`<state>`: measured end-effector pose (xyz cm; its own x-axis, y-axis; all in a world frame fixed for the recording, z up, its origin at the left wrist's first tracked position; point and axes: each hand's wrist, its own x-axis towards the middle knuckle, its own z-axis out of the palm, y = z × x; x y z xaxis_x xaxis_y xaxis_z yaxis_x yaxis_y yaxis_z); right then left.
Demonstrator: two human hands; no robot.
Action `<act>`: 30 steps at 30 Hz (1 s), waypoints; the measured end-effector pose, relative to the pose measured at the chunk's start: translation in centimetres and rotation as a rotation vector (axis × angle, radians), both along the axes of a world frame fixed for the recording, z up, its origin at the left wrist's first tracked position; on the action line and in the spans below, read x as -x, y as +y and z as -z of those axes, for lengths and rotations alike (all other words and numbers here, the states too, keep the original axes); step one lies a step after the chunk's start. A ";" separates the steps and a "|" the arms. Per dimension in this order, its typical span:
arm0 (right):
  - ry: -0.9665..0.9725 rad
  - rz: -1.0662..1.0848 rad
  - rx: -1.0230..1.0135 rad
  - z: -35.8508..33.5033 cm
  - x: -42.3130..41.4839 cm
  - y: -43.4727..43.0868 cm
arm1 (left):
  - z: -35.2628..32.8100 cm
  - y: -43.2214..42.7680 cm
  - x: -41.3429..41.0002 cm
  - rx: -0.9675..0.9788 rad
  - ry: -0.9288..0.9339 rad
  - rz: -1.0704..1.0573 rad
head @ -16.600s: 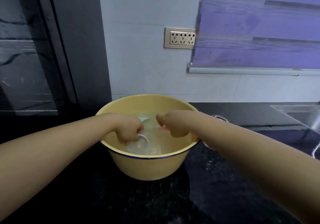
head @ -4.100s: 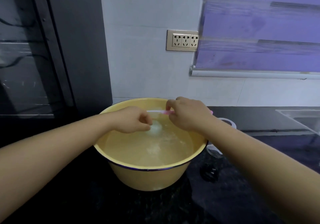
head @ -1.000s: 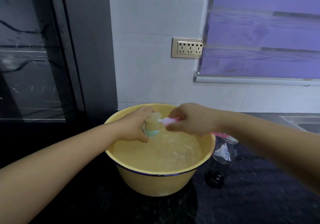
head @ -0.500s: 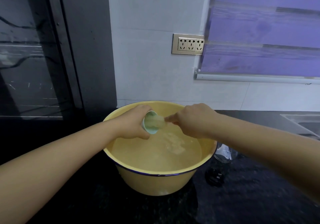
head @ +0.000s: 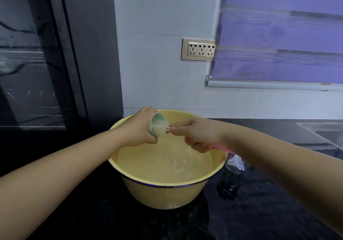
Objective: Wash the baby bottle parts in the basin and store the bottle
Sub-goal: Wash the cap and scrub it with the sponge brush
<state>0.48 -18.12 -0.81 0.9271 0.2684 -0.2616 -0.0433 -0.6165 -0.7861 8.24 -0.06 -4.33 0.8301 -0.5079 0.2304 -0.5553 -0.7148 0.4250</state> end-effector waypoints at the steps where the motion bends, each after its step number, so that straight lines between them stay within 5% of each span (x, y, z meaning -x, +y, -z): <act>1: -0.050 0.023 0.032 0.0 -0.2 -0.1 | 0.1 -0.1 0.0 -0.005 0.016 0.025; 7: -0.458 0.007 0.588 1.3 -0.6 0.1 | 0.4 0.1 -0.4 0.016 0.055 0.055; 12: -0.449 -0.105 0.867 1.9 0.2 0.5 | 0.5 0.3 -0.4 0.019 0.041 0.071; 17: -0.253 -0.164 0.756 1.4 0.4 0.2 | 0.7 0.4 -0.1 -0.081 -0.001 0.104; 24: 0.050 -0.070 -0.006 0.1 1.3 -1.6 | 0.1 0.3 0.1 0.022 -0.042 0.087; 30: -0.211 0.055 0.108 0.5 0.4 -1.3 | 0.4 0.0 0.2 0.050 -0.005 0.113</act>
